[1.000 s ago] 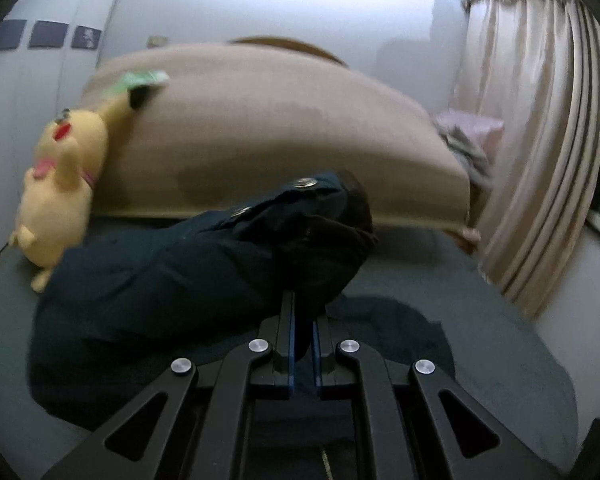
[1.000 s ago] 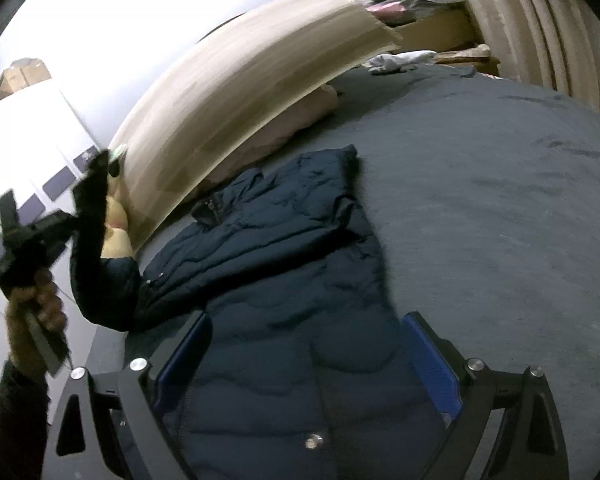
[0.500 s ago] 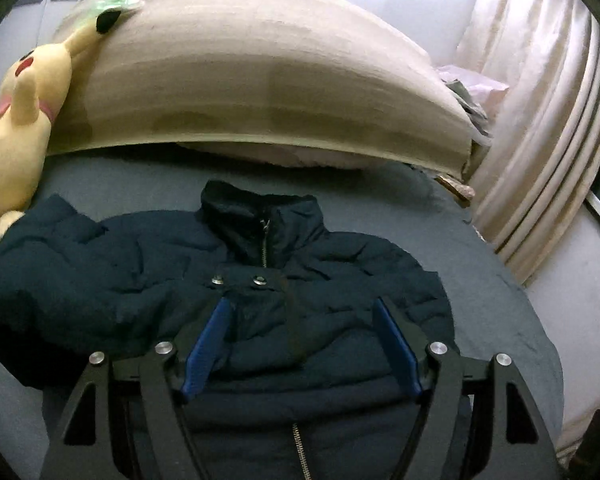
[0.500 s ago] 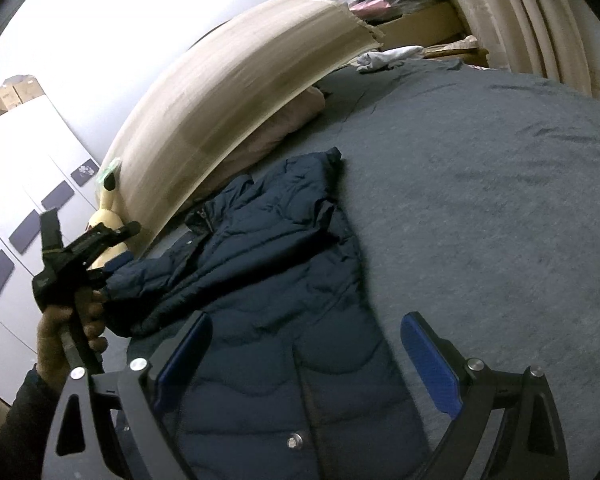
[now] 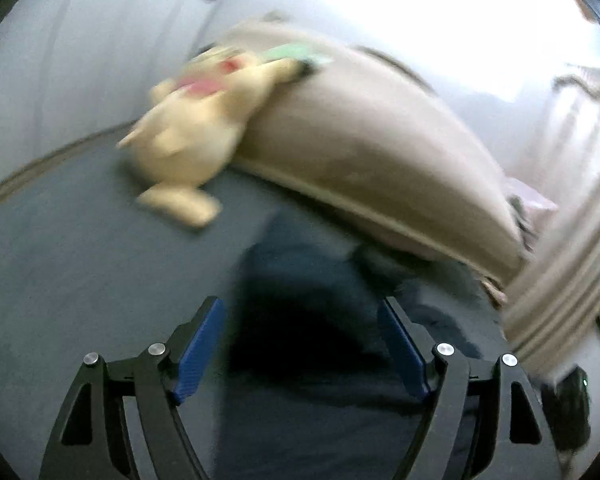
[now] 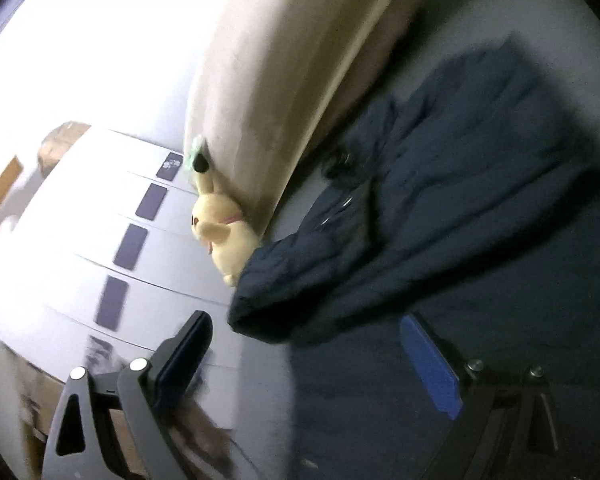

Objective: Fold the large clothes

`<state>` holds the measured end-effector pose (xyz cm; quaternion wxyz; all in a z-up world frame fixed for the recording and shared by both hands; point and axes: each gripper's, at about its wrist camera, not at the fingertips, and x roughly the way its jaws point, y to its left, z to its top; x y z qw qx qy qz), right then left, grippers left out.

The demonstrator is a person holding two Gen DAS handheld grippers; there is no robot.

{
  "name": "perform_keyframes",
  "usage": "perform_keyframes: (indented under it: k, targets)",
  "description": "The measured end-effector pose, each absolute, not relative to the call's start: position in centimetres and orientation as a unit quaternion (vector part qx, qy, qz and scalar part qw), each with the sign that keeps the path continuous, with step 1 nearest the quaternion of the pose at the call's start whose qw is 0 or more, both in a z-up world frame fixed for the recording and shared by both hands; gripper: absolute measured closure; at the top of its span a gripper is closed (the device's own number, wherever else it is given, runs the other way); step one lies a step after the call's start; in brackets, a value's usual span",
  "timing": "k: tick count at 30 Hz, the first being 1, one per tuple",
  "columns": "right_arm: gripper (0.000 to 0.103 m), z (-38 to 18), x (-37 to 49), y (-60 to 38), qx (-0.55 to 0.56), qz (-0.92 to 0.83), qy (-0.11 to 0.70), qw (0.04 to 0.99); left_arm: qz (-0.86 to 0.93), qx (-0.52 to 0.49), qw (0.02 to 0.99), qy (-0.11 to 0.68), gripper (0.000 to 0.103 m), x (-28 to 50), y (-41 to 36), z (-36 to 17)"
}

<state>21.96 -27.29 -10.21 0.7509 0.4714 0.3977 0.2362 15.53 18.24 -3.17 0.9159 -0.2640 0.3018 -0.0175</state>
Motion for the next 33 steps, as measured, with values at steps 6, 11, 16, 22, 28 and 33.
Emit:
perform_keyframes:
  k: [6, 11, 16, 22, 28, 33]
  targets:
    - [0.006, -14.6, 28.2, -19.5, 0.547, 0.246, 0.431, 0.675, 0.034, -0.323, 0.892, 0.313, 0.023, 11.5, 24.3, -7.8]
    - [0.007, -17.6, 29.7, -17.2, 0.583, 0.213, 0.436, 0.652, 0.035, -0.328, 0.893, 0.307, 0.023, 10.2, 25.6, -8.1]
    - [0.026, -18.8, 31.4, -16.9, 0.592, 0.173, 0.434, 0.656, 0.026, -0.326, 0.895, 0.303, 0.023, 10.2, 25.3, -8.4]
    - [0.091, -14.9, 31.9, -17.2, 0.481, 0.159, 0.445, 0.738, 0.022, -0.327, 0.895, 0.301, 0.023, 10.3, 25.0, -8.2]
    - [0.092, -3.6, 30.4, -19.7, 0.303, 0.163, 0.371, 0.862, 0.002, -0.368, 0.882, 0.296, 0.023, 11.6, 24.7, -7.3]
    - [0.092, -1.8, 29.2, -22.2, 0.202, 0.123, 0.349, 0.907, -0.038, -0.405, 0.858, 0.314, 0.023, 14.1, 22.8, -7.4]
